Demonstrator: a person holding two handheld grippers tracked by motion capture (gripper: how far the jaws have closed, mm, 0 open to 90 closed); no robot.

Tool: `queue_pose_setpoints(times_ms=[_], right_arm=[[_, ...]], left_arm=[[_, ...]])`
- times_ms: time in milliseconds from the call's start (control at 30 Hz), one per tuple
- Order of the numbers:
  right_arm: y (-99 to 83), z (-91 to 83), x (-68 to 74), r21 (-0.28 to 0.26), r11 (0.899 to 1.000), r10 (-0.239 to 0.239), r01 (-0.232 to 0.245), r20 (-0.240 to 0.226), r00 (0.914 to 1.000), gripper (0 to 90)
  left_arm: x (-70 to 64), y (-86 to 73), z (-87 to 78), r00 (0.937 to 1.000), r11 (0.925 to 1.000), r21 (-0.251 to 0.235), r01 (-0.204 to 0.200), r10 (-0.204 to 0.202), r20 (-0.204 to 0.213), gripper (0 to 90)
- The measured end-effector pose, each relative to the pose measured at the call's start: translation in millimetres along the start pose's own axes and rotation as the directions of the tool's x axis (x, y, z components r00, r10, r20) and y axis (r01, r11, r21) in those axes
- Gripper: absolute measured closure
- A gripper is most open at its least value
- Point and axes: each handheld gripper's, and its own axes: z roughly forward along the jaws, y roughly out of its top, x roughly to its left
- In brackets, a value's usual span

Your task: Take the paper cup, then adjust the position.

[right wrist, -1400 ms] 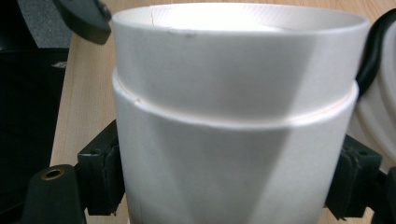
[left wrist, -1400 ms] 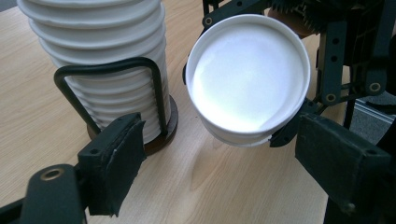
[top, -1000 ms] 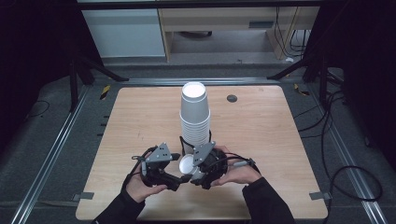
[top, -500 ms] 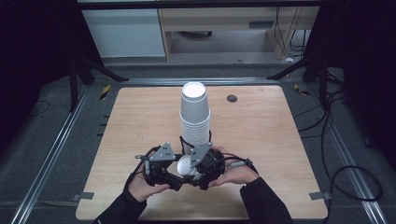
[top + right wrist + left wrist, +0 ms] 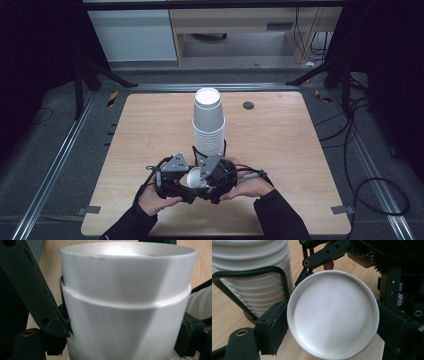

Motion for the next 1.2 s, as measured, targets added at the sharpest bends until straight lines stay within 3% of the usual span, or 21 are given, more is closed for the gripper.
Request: queue_pose_setpoints(times_ms=[100, 933, 1200], right_arm=[[1.0, -0.5, -1.3, 0.000, 1.000, 0.000, 0.000, 0.004, 1.0000, 17.7], [1.6, -1.0, -0.4, -0.014, 1.000, 0.014, -0.014, -0.001, 0.9999, 15.6], [-0.4, -3.4, -1.2, -0.021, 0.999, 0.038, -0.037, 0.012, 0.9992, 8.9]], left_arm=[[0.2, 0.1, -1.3, 0.9999, 0.9999, -0.010, 0.008, -0.008, 0.008, 21.0], [1.5, 2.8, -6.0, 0.9991, 0.9994, 0.003, 0.035, -0.035, 0.025, 23.3], [1.1, 3.8, -8.1, 0.9995, 0.9995, -0.007, 0.030, -0.030, 0.014, 23.4]])
